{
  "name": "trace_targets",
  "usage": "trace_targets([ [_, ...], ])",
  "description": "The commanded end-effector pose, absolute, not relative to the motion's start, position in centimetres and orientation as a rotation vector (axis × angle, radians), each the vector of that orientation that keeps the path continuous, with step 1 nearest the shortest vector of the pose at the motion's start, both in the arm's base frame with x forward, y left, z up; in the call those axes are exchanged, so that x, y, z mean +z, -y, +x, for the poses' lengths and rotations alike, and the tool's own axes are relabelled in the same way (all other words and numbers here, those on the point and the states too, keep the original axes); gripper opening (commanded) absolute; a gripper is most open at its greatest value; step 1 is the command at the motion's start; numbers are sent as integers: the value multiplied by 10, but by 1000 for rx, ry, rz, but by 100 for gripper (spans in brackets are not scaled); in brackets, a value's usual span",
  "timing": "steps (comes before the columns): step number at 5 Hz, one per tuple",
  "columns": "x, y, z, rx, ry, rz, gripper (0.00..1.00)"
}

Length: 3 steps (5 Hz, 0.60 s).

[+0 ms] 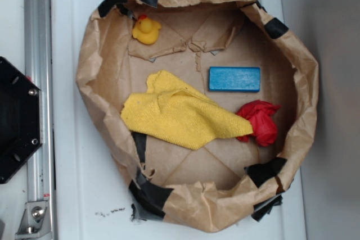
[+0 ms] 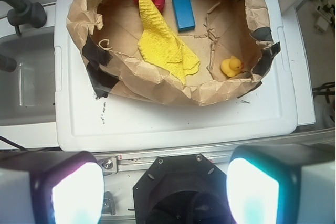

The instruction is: Grab the yellow cloth.

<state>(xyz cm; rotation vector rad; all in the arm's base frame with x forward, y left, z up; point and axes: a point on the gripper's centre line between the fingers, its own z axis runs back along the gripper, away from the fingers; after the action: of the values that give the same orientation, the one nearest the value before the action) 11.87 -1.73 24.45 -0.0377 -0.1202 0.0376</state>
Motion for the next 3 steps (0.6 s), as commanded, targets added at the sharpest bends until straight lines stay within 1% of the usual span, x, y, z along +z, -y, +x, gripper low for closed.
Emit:
trace_targets([
  [1, 244, 17, 119, 38, 120, -38, 100],
  [2, 232, 6, 169, 12, 274, 31, 100],
  [3, 215, 8, 220, -80, 328, 24, 100],
])
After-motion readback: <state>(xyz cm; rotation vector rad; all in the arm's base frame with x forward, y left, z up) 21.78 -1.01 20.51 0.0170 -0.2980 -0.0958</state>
